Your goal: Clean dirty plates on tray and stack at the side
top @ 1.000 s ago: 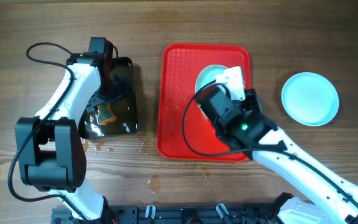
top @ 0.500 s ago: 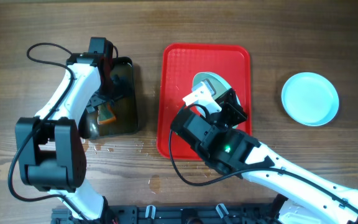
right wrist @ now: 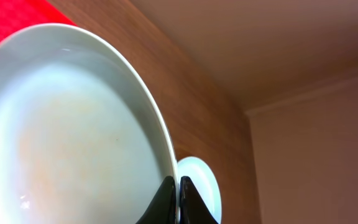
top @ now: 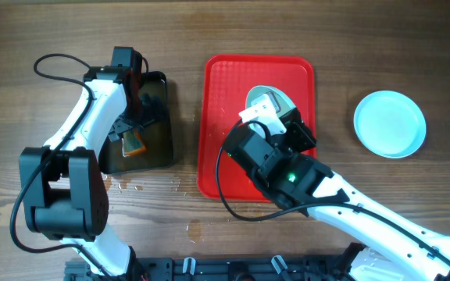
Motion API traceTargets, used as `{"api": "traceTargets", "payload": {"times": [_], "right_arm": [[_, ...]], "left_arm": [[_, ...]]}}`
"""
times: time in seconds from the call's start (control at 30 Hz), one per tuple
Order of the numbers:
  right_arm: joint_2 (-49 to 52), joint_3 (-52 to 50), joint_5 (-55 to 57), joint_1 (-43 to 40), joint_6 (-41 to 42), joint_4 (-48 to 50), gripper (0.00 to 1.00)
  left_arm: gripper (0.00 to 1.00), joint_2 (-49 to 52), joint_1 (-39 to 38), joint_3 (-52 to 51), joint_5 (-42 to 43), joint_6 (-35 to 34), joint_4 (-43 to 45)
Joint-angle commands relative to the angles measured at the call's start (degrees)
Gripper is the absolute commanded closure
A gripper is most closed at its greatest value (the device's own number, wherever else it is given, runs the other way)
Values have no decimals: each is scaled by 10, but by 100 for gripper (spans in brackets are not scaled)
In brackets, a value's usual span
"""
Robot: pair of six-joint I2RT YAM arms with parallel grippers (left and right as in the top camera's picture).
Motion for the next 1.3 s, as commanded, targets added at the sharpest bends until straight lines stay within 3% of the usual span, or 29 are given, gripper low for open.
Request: {"api": "traceTargets", "payload": {"times": [0.0,0.07,0.1,0.17,0.2,0.27,0.3,0.33,0.43,0.53,0.63,0.77,0.9,0.97,1.0,1.13,1.2,1.27], "right_arm": [[-9,9,-71,-23,11,-1,96],[-9,9,-84,-41,55,-12,96],[-12,9,-126,-42,37,-16,96],[-12,8,-89,-57,76,-22,96],[-15,14,-158,-63,47,-17,96],[-15,13,-83,-68,79,-31,95],[-15,13,-103,-80,96,-25,96],[-17,16,-192,-91,78,-23,96],[-19,15,-302,-145,184,-43,96],[-20,15,-473,-274,209,-43,96],[-20,14,-621,-498,215,-42,96],[4,4,-656,-728,226,-33,96],[76,0,-666,-869,233,-5,96],[110,0,-666,-876,240,18,89],[119,0,-671,-876,240,30,71],[80,9,-866,-865,163,37,70],[24,10,-887,-832,133,1,69],[-67,10,-887,-747,78,-54,66]], "left_arm": [[0,-3,1,-4,7,3,-2],[0,-3,1,-4,7,3,-2],[0,-3,1,-4,7,3,-2],[0,-3,1,-4,7,3,-2],[0,-3,1,-4,7,3,-2],[0,-3,1,-4,7,3,-2],[0,-3,1,-4,7,3,-2],[0,-3,1,-4,9,3,-2],[0,-3,1,-3,43,12,-10],[0,-17,1,-2,56,45,-19],[0,-77,1,-1,56,52,-24],[0,-164,1,-1,62,52,-24],[0,-205,1,-1,67,52,-24],[0,-205,1,-2,71,52,-27],[0,-205,1,-2,71,52,-29],[0,-205,1,-2,71,52,-37],[0,-205,1,-1,71,52,-39],[1,-221,1,-1,71,59,-59]]}}
